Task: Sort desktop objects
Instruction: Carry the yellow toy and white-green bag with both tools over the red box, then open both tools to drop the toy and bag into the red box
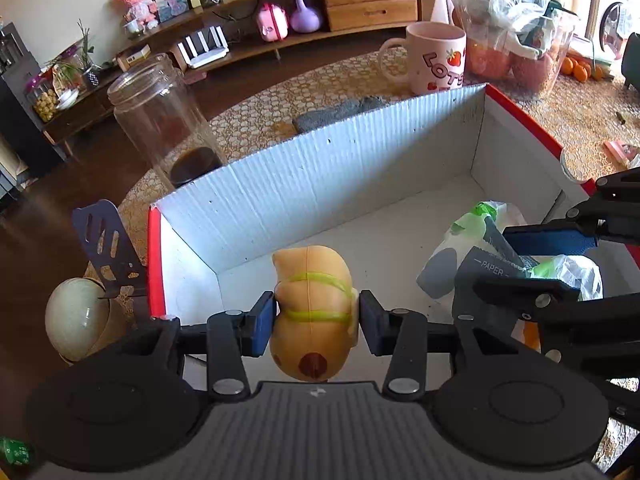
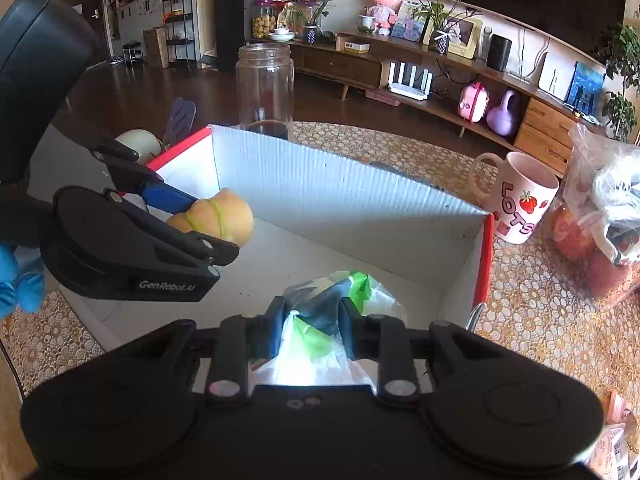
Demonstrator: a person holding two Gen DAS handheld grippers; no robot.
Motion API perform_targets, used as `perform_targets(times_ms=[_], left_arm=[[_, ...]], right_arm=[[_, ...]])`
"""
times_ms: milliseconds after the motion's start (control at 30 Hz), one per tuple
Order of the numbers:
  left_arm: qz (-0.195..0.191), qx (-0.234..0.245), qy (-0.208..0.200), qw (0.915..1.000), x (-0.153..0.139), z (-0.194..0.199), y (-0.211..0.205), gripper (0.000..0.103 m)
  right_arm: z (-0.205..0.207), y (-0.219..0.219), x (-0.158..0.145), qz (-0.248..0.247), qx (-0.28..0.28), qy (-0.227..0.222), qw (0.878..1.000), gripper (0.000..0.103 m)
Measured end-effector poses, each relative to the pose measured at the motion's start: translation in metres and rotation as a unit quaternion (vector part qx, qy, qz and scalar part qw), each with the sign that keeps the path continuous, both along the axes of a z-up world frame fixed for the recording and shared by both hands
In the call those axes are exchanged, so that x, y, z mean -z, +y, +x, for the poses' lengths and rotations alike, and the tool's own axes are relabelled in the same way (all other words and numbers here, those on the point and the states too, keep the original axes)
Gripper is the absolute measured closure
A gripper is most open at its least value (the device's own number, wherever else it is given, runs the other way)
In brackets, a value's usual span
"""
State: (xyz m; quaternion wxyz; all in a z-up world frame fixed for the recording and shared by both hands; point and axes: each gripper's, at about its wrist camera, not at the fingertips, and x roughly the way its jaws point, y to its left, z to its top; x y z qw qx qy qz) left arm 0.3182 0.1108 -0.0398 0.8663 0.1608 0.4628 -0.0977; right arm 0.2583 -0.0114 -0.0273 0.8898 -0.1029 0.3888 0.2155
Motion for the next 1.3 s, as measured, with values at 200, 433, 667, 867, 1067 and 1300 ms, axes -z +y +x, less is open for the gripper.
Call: perform_targets(times_ms=[200, 433, 667, 867, 1067, 1300], left_arm=[[0.011, 0.01, 0.032, 0.9994, 0.011, 0.006, 0.0, 0.059], [0.015, 0.012, 0.054, 0.9984, 0.021, 0.009, 0.0, 0.058], [0.022, 0.011, 0.071, 0.9972, 0.026, 0.008, -0.001, 0.057], [0.032, 0.009, 0.072, 0.9969, 0.024, 0.006, -0.002, 0.055], [0.015, 0.006, 0.049, 0.9987, 0.013, 0.004, 0.003, 0.047], [0.001, -0.004, 0.029, 0.9996, 0.002, -0.008, 0.008, 0.041]], right_arm=[[0.005, 0.002, 0.01, 0.0, 0.003, 0.029, 1.0, 0.074], [0.006, 0.001, 0.02, -0.007, 0.008, 0.049, 0.999, 0.071], [0.008, 0.001, 0.026, -0.008, 0.012, 0.059, 0.998, 0.069], [0.006, 0.0, 0.021, -0.001, 0.004, 0.053, 0.999, 0.043], [-0.002, -0.002, 0.007, 0.013, 0.0, 0.035, 0.999, 0.026], [-0.013, -0.012, -0.011, 0.031, -0.001, 0.019, 0.999, 0.014]])
